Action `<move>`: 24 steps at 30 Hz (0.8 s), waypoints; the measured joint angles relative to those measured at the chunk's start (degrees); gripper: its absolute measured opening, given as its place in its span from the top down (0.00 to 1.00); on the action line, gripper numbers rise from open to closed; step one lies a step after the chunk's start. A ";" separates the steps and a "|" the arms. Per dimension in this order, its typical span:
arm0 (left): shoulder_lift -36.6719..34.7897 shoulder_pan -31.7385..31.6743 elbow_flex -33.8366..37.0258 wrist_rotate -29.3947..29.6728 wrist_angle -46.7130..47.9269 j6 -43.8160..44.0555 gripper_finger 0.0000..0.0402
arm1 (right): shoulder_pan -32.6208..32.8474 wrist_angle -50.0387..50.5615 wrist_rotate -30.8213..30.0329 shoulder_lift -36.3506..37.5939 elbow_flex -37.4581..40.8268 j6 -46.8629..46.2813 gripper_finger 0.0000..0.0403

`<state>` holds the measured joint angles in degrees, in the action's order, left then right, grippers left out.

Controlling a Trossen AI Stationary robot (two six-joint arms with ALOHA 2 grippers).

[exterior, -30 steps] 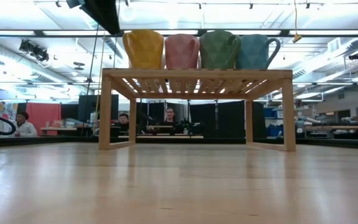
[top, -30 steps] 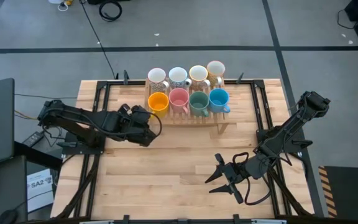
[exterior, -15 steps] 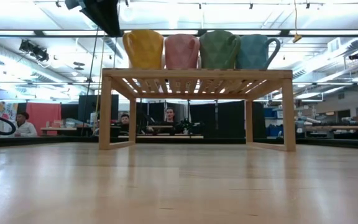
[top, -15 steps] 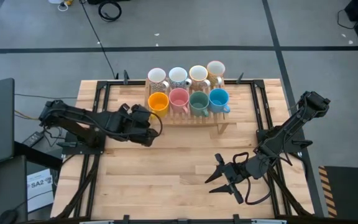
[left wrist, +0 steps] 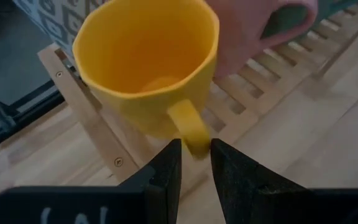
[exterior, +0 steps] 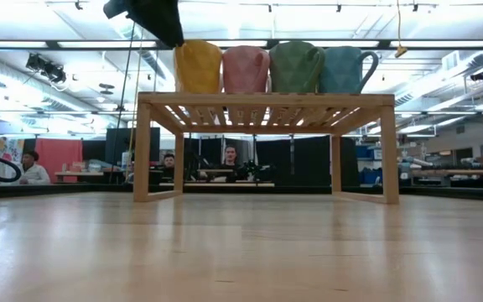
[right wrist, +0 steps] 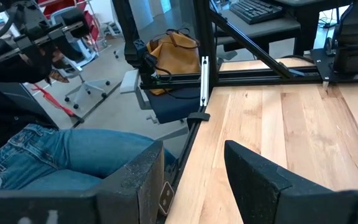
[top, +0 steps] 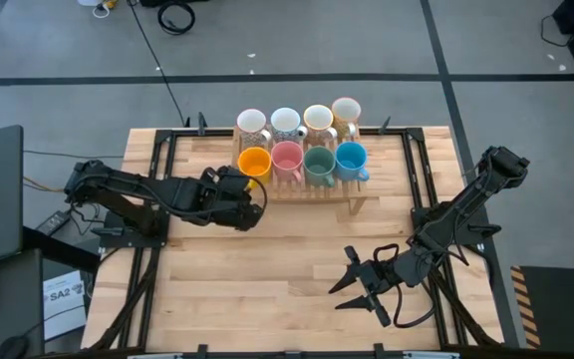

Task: Place coffee mugs
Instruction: Put the yellow mug on the shelf aligned with the gray mug

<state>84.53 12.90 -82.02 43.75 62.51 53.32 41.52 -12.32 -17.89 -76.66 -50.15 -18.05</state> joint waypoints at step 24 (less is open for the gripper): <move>-0.29 -2.29 -0.04 -0.07 -10.37 -6.04 0.77 | -0.02 0.00 0.00 0.00 0.00 0.18 0.56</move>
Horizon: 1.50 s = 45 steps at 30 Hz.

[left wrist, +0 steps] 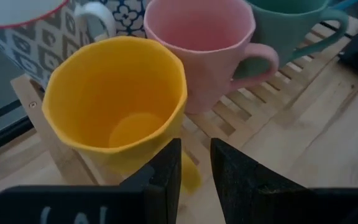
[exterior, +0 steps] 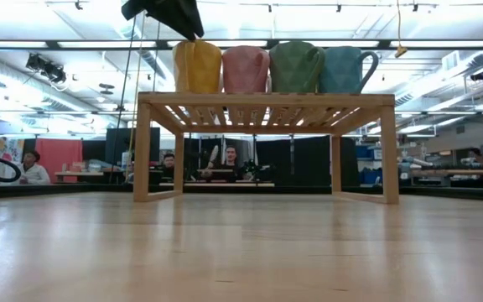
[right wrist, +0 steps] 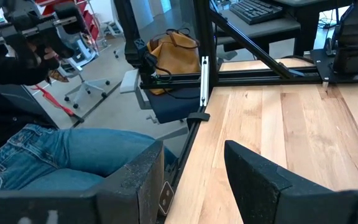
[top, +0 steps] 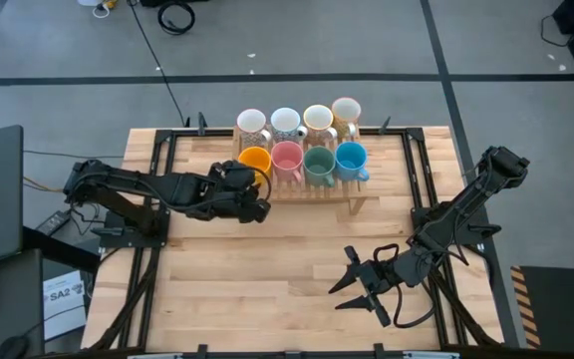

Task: Place coffee mugs
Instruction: Put the yellow mug on the shelf aligned with the gray mug

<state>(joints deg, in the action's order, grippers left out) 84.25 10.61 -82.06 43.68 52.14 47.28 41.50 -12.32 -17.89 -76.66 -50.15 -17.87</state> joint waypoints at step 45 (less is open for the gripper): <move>6.38 -2.19 0.02 -0.20 3.04 6.93 0.77 | 0.01 0.00 0.00 0.00 0.00 0.00 0.56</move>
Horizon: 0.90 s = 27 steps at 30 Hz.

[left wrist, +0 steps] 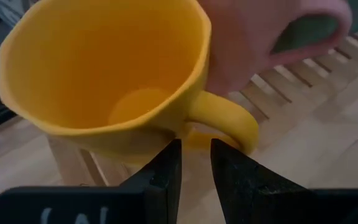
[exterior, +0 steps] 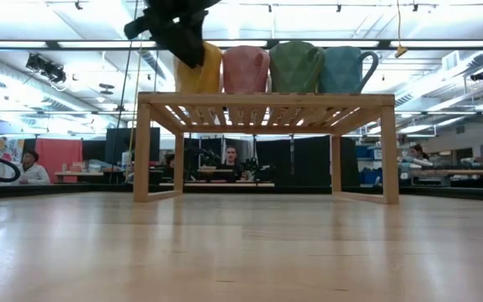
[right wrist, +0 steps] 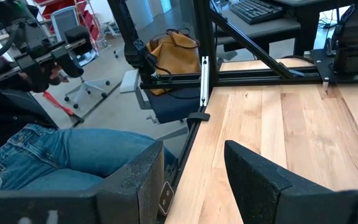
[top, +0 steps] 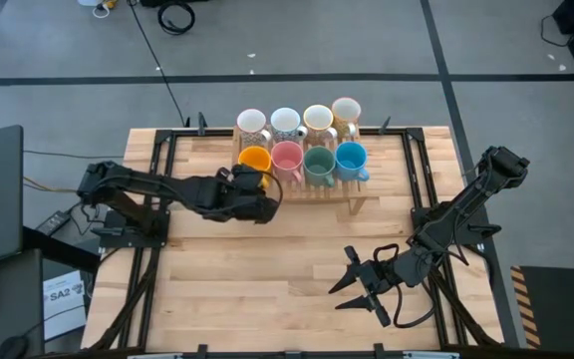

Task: Place coffee mugs
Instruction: Put the yellow mug on the shelf aligned with the gray mug, then return to Home Position

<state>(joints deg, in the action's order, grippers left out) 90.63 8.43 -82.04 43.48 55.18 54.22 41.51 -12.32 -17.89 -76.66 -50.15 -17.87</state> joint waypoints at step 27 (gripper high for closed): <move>-0.26 8.51 0.00 -5.76 -2.23 -7.62 0.77 | 0.01 0.01 0.00 0.00 0.00 0.00 0.56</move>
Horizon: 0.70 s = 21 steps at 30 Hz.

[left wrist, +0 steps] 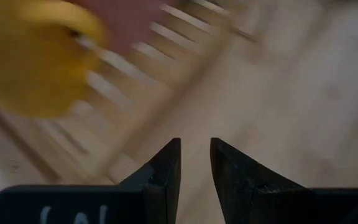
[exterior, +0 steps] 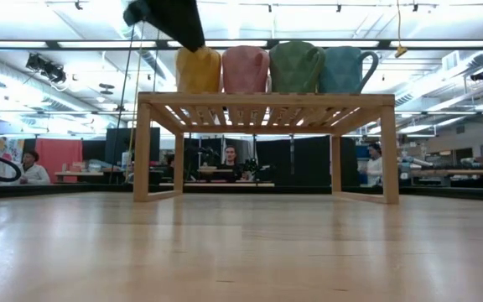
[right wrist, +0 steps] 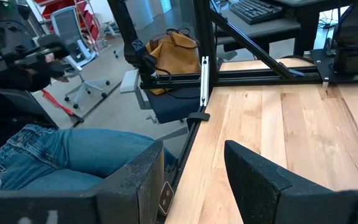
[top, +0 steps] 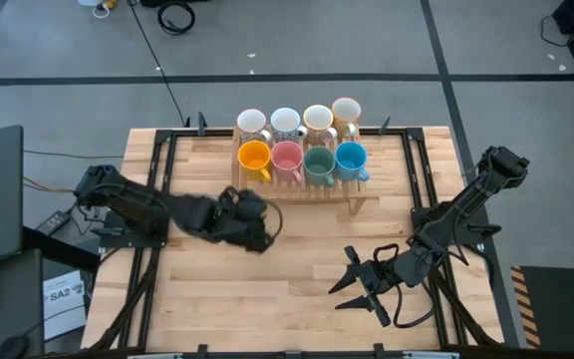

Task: Place coffee mugs
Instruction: Return to Home Position

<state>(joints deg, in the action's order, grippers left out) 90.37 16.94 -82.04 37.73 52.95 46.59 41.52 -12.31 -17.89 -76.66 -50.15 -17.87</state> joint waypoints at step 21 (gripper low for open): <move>-12.76 27.53 0.02 7.69 -0.25 -10.40 0.77 | -0.50 -8.60 0.00 3.59 0.00 5.62 0.61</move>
<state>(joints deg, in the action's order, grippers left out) 77.62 44.47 -82.02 45.41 52.70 36.20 41.02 -20.91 -17.89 -73.07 -50.15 -12.25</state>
